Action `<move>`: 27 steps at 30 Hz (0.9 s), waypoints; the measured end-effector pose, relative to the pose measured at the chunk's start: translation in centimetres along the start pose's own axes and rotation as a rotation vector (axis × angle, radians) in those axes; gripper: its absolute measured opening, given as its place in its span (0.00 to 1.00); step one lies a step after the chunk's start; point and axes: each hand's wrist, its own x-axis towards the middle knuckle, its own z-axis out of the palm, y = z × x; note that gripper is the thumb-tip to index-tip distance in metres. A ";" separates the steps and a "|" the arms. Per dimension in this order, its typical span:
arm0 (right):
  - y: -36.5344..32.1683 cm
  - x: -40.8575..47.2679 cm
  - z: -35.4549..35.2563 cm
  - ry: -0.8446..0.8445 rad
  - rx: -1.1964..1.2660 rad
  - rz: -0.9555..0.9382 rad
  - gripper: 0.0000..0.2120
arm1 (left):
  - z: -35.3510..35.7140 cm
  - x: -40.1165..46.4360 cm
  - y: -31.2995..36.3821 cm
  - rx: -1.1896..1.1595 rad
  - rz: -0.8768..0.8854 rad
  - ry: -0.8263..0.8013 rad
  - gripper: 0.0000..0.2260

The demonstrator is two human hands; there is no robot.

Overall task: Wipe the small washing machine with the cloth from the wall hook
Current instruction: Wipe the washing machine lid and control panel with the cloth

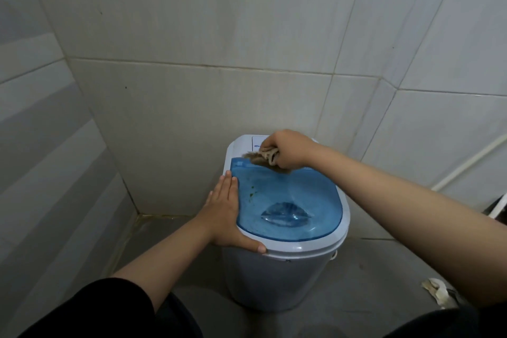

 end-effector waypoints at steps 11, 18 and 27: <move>-3.0 3.8 6.0 0.071 -0.428 -0.004 0.16 | 0.0 0.0 0.0 -0.023 -0.023 -0.009 0.71; -2.0 1.8 5.9 0.033 -0.542 -0.182 0.21 | 0.0 0.0 0.2 -0.001 -0.044 -0.015 0.71; -3.1 -2.6 5.7 -0.059 -0.630 -0.268 0.26 | -0.2 0.0 0.3 0.004 -0.056 -0.016 0.71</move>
